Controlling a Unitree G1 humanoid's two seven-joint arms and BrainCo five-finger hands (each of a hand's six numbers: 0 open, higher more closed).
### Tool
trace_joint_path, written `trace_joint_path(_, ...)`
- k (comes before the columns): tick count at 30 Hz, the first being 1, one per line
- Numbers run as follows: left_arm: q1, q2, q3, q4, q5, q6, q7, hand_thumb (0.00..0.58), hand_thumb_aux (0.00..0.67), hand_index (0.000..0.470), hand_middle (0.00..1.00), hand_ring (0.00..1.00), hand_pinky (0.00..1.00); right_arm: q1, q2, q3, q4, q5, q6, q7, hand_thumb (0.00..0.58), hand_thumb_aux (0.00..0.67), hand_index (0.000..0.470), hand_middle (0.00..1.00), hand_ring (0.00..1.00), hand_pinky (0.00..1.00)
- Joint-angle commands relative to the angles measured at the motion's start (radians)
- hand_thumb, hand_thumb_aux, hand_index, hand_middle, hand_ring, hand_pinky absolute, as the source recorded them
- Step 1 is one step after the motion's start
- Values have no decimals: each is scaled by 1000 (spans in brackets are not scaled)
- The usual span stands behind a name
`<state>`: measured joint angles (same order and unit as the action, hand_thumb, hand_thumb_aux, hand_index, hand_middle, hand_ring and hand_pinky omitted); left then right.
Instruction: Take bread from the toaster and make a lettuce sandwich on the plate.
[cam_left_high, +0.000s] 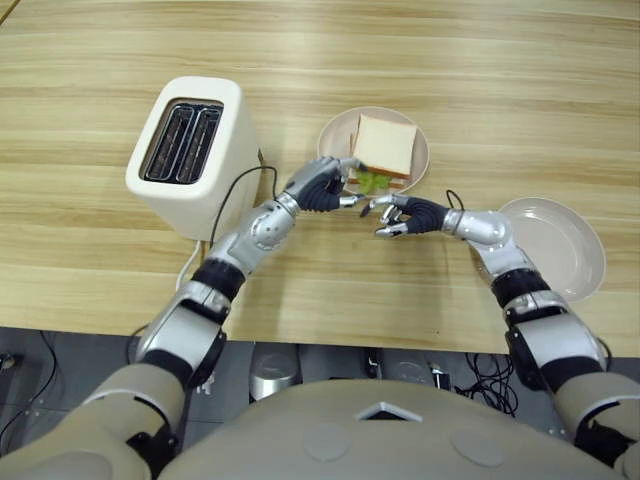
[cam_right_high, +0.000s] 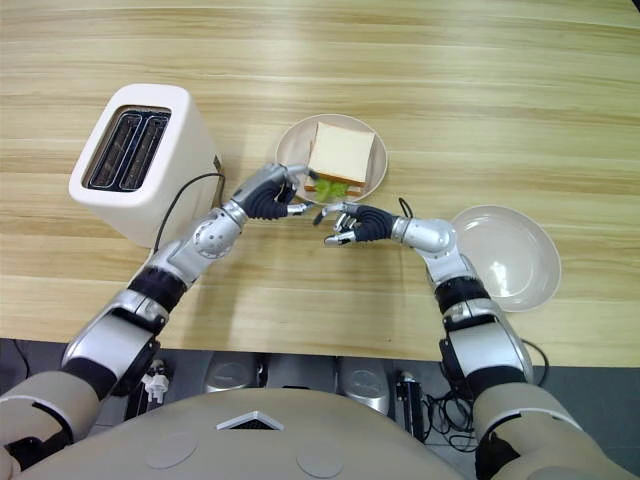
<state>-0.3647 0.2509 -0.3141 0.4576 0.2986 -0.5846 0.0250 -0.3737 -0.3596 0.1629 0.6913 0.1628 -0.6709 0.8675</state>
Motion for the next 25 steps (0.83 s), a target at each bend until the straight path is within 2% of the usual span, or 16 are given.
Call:
trace_joint_path(1, 118, -40, 60, -264, -159, 87, -55, 0, 0, 0, 0, 0, 0, 91, 77, -57, -203, 167, 72, -7, 0, 0, 0, 0, 0, 0)
trace_joint_path(3, 144, -59, 62, -326, -195, 106, -86, 0, 0, 0, 0, 0, 0, 112, 108, -70, -239, 168, 72, -34, 0, 0, 0, 0, 0, 0)
trace_joint_path(6, 166, -114, 74, -345, -292, 126, -128, 0, 0, 0, 0, 0, 0, 99, 192, -119, -239, 160, 10, -130, 0, 0, 0, 0, 0, 0)
trace_joint_path(11, 186, -208, 171, -278, -433, 139, -127, 0, 0, 0, 0, 0, 0, 8, 302, -233, -135, 154, -93, -308, 0, 0, 0, 0, 0, 0)
trace_joint_path(14, 204, -230, 191, -260, -435, 112, -139, 0, 0, 0, 0, 0, 0, -11, 317, -253, -70, 58, -178, -399, 0, 0, 0, 0, 0, 0)
trace_joint_path(19, 229, -253, 218, -240, -356, 50, -86, 0, 0, 0, 0, 0, 0, -24, 313, -282, 5, -78, -260, -567, 0, 0, 0, 0, 0, 0)
trace_joint_path(25, 241, -259, 247, -229, -276, 24, -18, 0, 0, 0, 0, 0, 0, -27, 304, -281, 24, -162, -289, -688, 0, 0, 0, 0, 0, 0)
